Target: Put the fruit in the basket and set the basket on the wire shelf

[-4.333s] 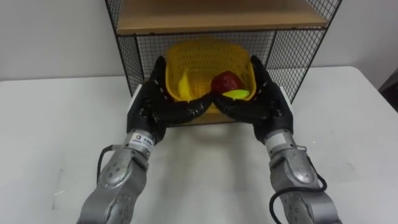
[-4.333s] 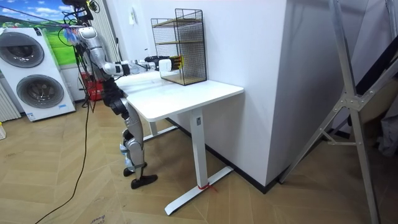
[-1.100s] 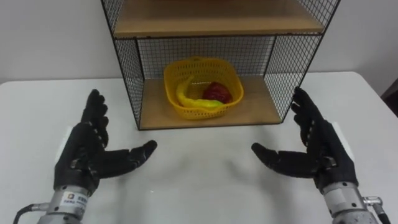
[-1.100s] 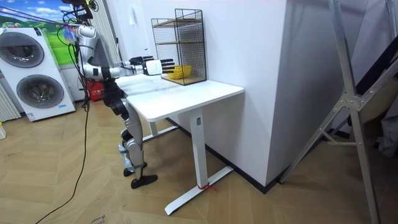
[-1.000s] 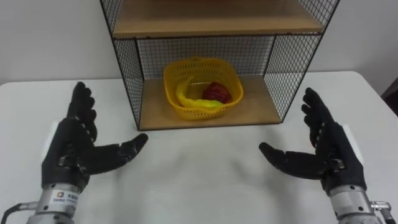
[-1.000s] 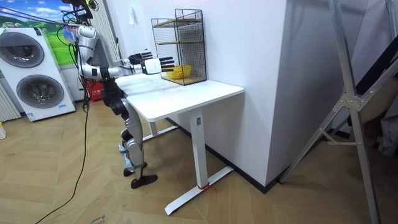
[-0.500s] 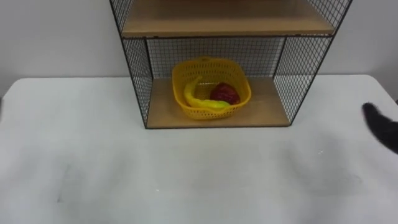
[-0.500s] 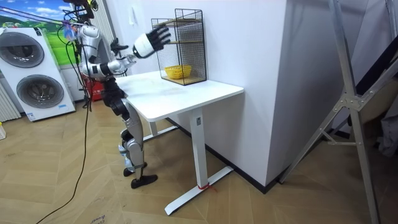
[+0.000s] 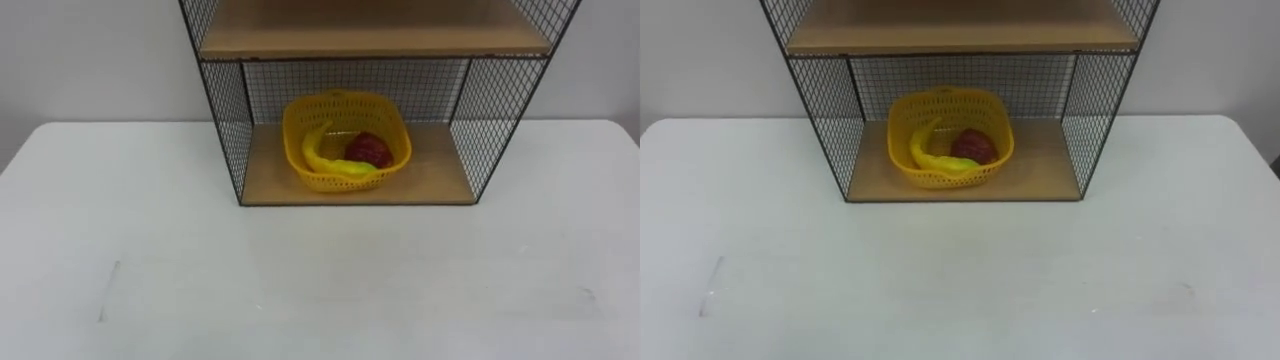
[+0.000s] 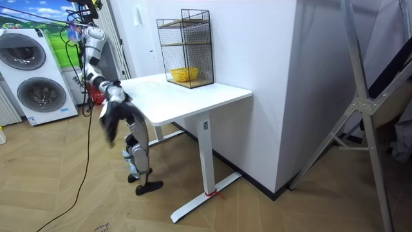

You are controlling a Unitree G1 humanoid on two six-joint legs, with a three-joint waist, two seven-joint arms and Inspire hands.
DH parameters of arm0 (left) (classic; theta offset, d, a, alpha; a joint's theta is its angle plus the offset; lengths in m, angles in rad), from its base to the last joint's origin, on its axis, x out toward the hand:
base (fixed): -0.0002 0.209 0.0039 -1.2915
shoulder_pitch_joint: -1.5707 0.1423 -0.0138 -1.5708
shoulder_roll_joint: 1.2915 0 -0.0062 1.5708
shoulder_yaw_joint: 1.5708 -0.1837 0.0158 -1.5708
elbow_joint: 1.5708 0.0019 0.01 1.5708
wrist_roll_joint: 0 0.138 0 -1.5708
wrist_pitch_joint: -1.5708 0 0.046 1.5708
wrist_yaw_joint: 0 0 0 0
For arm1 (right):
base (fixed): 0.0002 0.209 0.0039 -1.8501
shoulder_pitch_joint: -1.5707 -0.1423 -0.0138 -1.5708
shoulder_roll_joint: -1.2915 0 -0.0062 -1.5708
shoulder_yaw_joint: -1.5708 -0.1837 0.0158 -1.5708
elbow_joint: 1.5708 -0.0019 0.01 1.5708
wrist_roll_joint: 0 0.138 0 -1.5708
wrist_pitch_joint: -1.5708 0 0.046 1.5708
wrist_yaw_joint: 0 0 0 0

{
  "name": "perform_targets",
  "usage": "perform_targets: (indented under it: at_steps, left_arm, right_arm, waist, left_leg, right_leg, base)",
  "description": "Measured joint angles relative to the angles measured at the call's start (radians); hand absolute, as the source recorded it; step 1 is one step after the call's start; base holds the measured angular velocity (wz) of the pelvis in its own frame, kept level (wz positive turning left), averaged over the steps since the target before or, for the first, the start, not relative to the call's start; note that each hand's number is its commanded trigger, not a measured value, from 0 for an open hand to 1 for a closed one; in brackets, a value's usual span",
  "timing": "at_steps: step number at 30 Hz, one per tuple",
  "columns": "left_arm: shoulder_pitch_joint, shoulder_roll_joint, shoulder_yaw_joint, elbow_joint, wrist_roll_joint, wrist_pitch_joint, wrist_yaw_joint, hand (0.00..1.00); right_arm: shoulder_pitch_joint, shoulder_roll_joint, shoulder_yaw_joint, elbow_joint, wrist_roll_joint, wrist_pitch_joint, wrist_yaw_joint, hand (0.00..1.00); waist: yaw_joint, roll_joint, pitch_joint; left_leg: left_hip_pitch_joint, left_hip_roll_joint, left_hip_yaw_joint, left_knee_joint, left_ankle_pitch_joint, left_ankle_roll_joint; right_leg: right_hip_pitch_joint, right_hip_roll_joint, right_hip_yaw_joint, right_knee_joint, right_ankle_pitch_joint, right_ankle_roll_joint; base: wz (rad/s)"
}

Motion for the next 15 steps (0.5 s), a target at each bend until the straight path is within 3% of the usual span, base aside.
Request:
perform_targets:
  at_steps: [2,5,9,12,14,15]
  left_arm:
    - [-0.002,-0.001,-0.006,0.201,-0.085,0.003,-0.006,0.00]
    - [-0.005,-0.019,-0.007,0.421,-0.109,0.013,-0.033,0.00]
    - [-0.036,-0.060,-0.055,0.597,-0.063,0.060,-0.097,0.00]
    - [-0.075,-0.094,-0.139,0.725,0.111,0.123,-0.190,0.00]
    - [-0.084,-0.100,-0.269,0.780,0.305,0.181,-0.280,0.00]
    - [-0.086,-0.102,-0.306,0.790,0.365,0.194,-0.302,0.00]
  right_arm:
    - [0.000,0.002,-0.005,0.230,0.113,0.001,0.020,0.00]
    - [-0.029,0.012,-0.018,0.488,0.148,0.007,0.060,0.00]
    - [-0.074,0.041,0.020,0.647,0.079,0.044,0.080,0.00]
    - [-0.145,0.043,0.100,0.727,-0.087,0.090,0.126,0.00]
    - [-0.202,0.038,0.222,0.764,-0.232,0.136,0.179,0.00]
    - [-0.216,0.037,0.252,0.774,-0.271,0.146,0.195,0.00]
  waist:
    - [-0.002,-0.001,-0.0011]
    - [-0.024,-0.008,-0.0049]
    - [-0.031,-0.019,-0.0078]
    - [-0.031,-0.030,-0.0070]
    - [-0.025,-0.042,-0.0054]
    - [-0.028,-0.043,-0.0048]
  left_leg:
    - [-0.003,0.000,-0.003,0.001,0.000,0.000]
    - [-0.004,-0.004,-0.016,0.003,0.000,-0.002]
    - [0.012,-0.007,-0.018,-0.003,-0.004,0.000]
    - [0.035,-0.005,-0.010,-0.003,-0.008,-0.001]
    - [0.055,-0.004,-0.008,-0.004,-0.010,0.001]
    - [0.059,-0.004,-0.008,-0.004,-0.010,0.001]
  right_leg:
    - [-0.001,0.001,0.002,0.001,-0.001,0.000]
    - [-0.001,-0.003,-0.002,0.013,-0.013,0.005]
    - [0.018,-0.005,0.001,0.014,-0.010,0.007]
    - [0.040,-0.004,0.003,0.011,0.002,0.001]
    - [0.060,-0.002,0.007,0.006,0.005,0.002]
    - [0.066,-0.002,0.006,0.002,0.007,0.002]
  base:
    - [0.05]
    - [0.12]
    - [-0.01]
    - [-0.09]
    - [0.00]
    - [0.08]
